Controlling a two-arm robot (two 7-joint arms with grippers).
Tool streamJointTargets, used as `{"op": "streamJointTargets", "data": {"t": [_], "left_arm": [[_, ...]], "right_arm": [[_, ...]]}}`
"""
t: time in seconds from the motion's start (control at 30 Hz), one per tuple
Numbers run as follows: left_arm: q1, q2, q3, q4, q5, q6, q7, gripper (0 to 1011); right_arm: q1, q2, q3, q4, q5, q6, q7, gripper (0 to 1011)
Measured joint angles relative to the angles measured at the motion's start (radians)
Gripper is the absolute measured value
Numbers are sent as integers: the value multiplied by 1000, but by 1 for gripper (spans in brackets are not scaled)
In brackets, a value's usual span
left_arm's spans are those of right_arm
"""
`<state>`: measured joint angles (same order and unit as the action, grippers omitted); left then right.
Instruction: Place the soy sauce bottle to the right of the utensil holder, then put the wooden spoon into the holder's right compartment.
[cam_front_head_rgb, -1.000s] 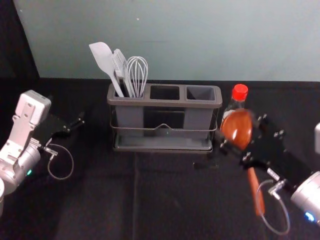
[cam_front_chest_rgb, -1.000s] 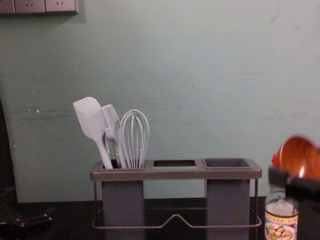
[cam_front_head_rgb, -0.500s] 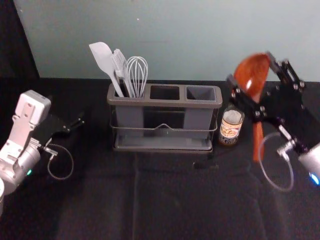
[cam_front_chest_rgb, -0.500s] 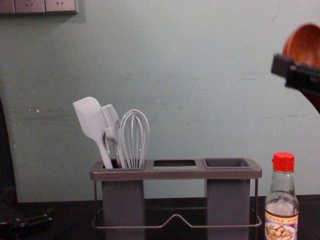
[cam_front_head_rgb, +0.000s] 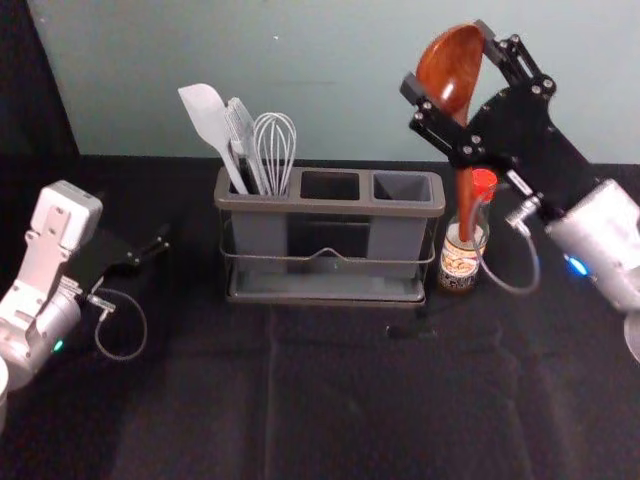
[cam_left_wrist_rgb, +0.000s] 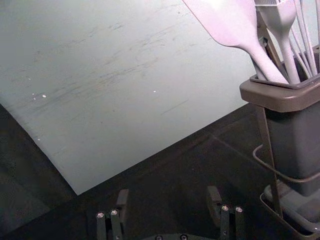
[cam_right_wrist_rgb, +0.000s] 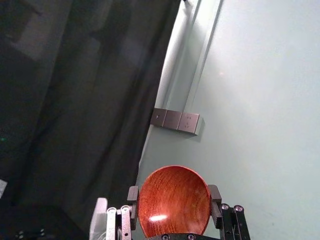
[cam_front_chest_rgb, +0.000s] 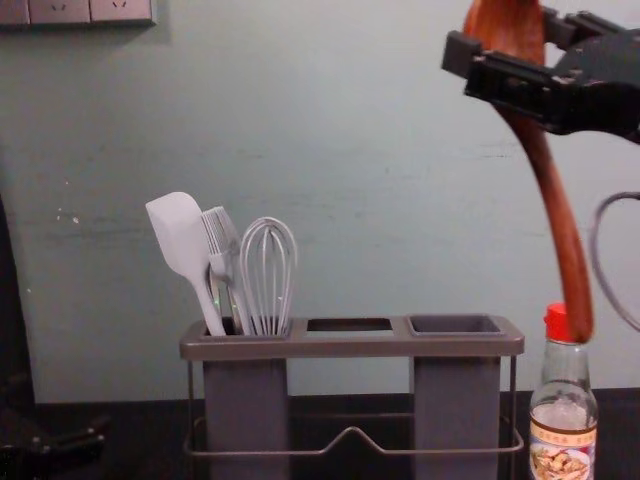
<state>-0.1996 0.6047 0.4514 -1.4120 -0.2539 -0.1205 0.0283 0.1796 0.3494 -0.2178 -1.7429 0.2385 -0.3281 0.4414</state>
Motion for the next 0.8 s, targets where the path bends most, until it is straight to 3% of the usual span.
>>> {"op": "streamJointTargets", "data": {"t": [0.23,0.27,0.57,0.8], "left_arm": [[0,0,0,0,0,0,0,1005],[0,0,0,0,0,0,0,1005],[0,0,0,0,0,0,0,1005],[0,0,0,0,0,0,0,1005]], "right_arm": [[103,-33,-38,128,0,-48,14,840],[137,-48,-51,174,-2,-64,16,841],[219,-98,-85,299,-28,-116,11,840],[253,-142,-97,384,-56,-164,-13,840]]}}
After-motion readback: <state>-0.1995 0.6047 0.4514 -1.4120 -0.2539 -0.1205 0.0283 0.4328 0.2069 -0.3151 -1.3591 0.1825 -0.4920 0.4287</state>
